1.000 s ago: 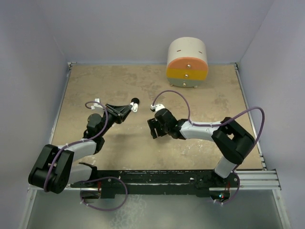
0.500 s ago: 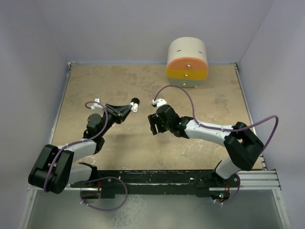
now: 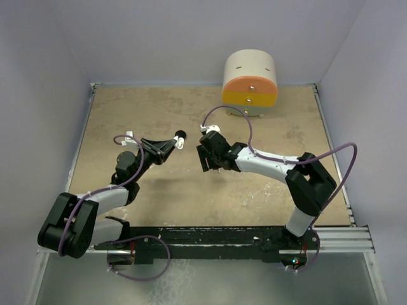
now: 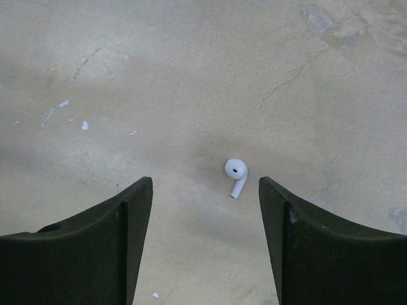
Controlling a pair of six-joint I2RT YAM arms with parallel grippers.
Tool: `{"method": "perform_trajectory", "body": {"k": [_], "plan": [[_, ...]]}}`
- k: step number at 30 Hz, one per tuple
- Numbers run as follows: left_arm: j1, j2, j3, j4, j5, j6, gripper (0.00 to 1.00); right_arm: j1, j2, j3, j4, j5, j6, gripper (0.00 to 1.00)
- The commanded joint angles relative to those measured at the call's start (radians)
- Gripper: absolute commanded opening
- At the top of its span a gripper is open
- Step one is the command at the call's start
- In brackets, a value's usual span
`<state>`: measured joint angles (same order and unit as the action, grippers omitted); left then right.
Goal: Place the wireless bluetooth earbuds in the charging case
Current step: Pick up the earbud from the center of the board.
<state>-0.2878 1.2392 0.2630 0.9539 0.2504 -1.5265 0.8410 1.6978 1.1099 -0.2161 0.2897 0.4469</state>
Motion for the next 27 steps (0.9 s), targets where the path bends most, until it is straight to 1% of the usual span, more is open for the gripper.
{"method": "perform_trajectory", "body": {"k": [1,6,11,16,19,27], "plan": [[0.009,-0.015,0.005,0.059,0.014,-0.001,0.00,-0.028,0.008,0.089,-0.107,0.034,0.025,0.71],[0.009,-0.012,-0.004,0.080,0.029,-0.012,0.00,-0.055,0.029,0.148,-0.154,-0.015,0.012,0.70],[0.012,-0.013,-0.028,0.104,0.030,-0.043,0.00,-0.074,0.082,0.252,-0.259,-0.048,-0.005,0.69],[0.018,-0.035,-0.062,0.133,0.035,-0.071,0.00,-0.084,0.132,0.312,-0.318,-0.092,-0.005,0.68],[0.024,-0.069,-0.075,0.118,0.039,-0.070,0.00,-0.085,0.159,0.319,-0.341,-0.086,0.009,0.67],[0.032,-0.180,-0.078,0.014,0.042,-0.040,0.00,-0.090,0.159,0.246,-0.295,-0.119,0.025,0.66]]}}
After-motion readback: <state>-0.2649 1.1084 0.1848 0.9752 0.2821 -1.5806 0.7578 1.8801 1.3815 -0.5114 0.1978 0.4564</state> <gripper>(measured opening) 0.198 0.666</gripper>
